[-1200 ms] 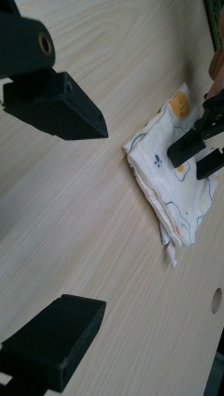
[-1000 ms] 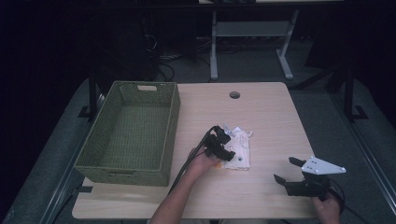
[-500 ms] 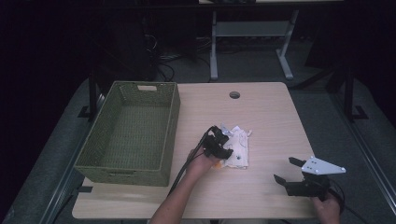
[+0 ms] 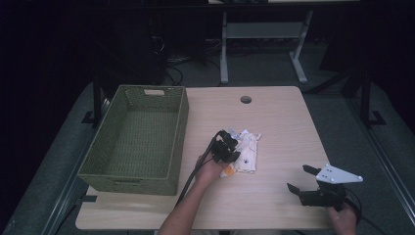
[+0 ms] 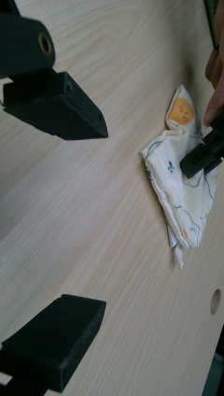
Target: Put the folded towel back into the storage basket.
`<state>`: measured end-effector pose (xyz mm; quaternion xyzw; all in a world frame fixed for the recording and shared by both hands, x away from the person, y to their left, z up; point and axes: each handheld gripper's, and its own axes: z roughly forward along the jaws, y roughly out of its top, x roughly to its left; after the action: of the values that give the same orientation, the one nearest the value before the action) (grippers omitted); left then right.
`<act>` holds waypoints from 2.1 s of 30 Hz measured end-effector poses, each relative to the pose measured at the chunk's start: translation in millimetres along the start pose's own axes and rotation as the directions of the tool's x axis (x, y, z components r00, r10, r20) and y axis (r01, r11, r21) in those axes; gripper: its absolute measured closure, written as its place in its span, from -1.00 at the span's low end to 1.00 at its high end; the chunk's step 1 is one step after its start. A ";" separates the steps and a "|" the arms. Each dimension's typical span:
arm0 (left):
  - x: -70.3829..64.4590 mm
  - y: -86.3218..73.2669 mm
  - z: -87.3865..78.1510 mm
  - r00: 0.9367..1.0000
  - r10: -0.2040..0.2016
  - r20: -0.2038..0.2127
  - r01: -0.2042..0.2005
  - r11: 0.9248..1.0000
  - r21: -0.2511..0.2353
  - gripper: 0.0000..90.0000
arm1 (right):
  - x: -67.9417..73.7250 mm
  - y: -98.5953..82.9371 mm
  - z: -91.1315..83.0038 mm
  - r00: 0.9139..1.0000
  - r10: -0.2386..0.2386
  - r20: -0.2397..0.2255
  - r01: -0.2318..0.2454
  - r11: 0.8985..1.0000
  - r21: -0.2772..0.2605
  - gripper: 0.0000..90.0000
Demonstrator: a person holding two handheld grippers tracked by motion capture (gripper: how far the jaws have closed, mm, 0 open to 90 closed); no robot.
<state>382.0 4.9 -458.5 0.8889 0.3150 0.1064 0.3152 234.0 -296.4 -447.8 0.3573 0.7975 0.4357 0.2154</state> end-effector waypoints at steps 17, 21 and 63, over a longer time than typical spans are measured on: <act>7.3 8.2 -18.3 0.990 -0.119 0.072 0.123 0.991 -0.057 0.84 | -4.3 -1.3 -2.0 1.000 0.008 0.009 -0.008 1.000 -0.008 -0.70; 5.5 11.2 -31.1 0.987 -0.125 0.099 0.133 0.987 -0.085 0.85 | -5.2 -1.5 -2.8 1.000 0.016 0.015 -0.016 1.000 -0.011 -0.70; 7.4 10.3 -111.6 0.934 -0.158 0.321 0.213 0.967 -0.143 0.83 | -8.9 -4.0 -2.9 0.998 0.042 0.043 -0.041 0.999 -0.012 -0.70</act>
<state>349.6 58.4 -365.2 0.8296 0.3343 -0.0361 0.4458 236.3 -306.3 -449.4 0.3819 0.7827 0.4367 0.2254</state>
